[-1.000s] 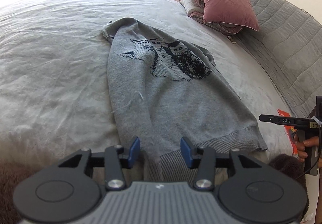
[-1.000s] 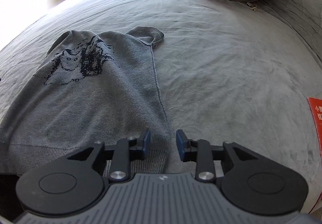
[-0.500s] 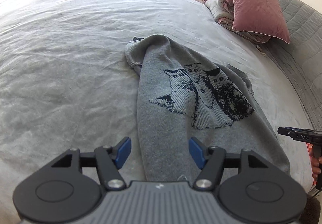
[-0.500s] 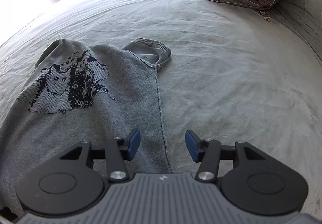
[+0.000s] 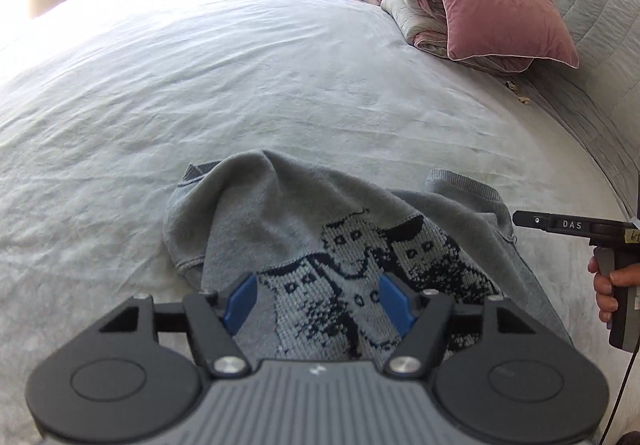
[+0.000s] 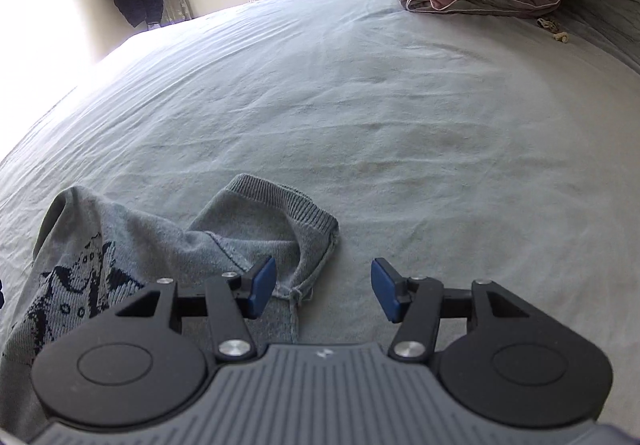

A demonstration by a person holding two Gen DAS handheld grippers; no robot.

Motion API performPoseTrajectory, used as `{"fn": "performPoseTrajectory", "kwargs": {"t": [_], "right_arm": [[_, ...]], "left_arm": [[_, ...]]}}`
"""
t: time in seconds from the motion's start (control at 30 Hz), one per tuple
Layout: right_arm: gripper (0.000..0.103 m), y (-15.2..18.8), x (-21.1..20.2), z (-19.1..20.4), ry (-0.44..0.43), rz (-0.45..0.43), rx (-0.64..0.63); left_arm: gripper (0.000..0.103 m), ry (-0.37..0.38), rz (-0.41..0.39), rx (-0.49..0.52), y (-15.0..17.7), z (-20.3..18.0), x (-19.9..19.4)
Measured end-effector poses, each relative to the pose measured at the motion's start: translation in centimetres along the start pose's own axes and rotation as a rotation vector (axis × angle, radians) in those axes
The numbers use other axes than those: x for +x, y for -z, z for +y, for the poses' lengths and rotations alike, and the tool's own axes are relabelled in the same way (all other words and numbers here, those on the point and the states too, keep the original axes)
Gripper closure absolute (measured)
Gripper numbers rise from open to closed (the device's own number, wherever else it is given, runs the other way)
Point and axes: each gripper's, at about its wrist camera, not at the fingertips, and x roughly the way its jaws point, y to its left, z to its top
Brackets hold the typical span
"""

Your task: Fold clothes

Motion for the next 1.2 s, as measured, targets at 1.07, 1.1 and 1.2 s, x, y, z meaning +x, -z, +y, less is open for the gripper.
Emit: {"fn": "performPoseTrajectory", "kwargs": {"t": [1.07, 1.1, 1.2], "right_arm": [[0.1, -3.7, 2.6, -2.3, 0.053, -0.432, 0.01], [0.1, -3.8, 2.7, -2.9, 0.096, -0.442, 0.029], [0.1, -3.7, 3.1, -4.4, 0.167, -0.439, 0.085]], "left_arm": [[0.027, -0.118, -0.179, 0.134, -5.5, -1.2, 9.7], [0.026, -0.106, -0.171, 0.126, -5.7, -1.1, 9.9], [0.026, -0.128, -0.16, 0.121, -6.2, -1.2, 10.8]]}}
